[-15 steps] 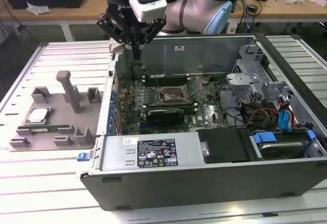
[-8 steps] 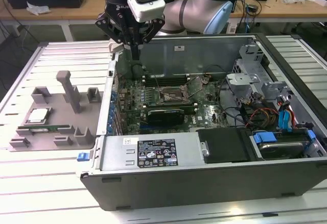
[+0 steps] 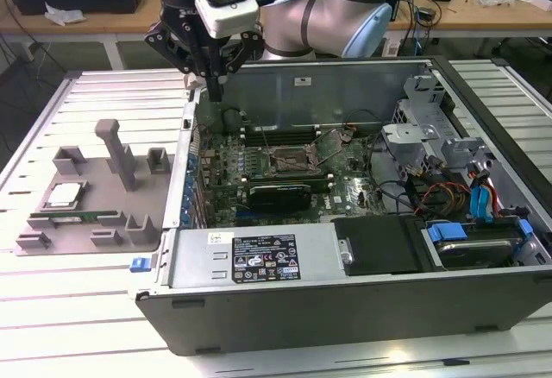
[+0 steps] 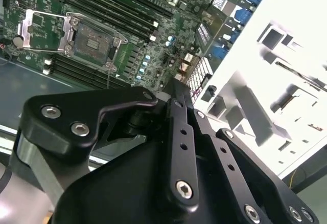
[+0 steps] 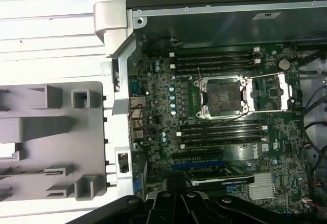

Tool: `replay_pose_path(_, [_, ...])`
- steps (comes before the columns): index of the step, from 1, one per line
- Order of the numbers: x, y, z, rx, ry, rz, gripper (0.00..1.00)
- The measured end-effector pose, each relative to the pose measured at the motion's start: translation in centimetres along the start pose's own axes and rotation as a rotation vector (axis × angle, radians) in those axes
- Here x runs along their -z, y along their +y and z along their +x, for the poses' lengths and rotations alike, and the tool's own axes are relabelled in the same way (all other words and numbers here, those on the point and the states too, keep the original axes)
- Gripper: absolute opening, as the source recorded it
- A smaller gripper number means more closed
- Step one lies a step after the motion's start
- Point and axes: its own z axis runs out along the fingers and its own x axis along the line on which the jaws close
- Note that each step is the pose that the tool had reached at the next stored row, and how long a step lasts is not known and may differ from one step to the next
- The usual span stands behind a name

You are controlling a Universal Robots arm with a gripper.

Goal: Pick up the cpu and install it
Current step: 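Reach for the cpu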

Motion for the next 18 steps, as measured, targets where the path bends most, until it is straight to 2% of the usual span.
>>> replay_pose_path(12, [0.05,-0.15,1.97,0.000,-0.0007,-0.0001,0.11])
replay_pose_path(18, [0.07,-0.19,2.57,0.000,-0.0007,0.0000,0.11])
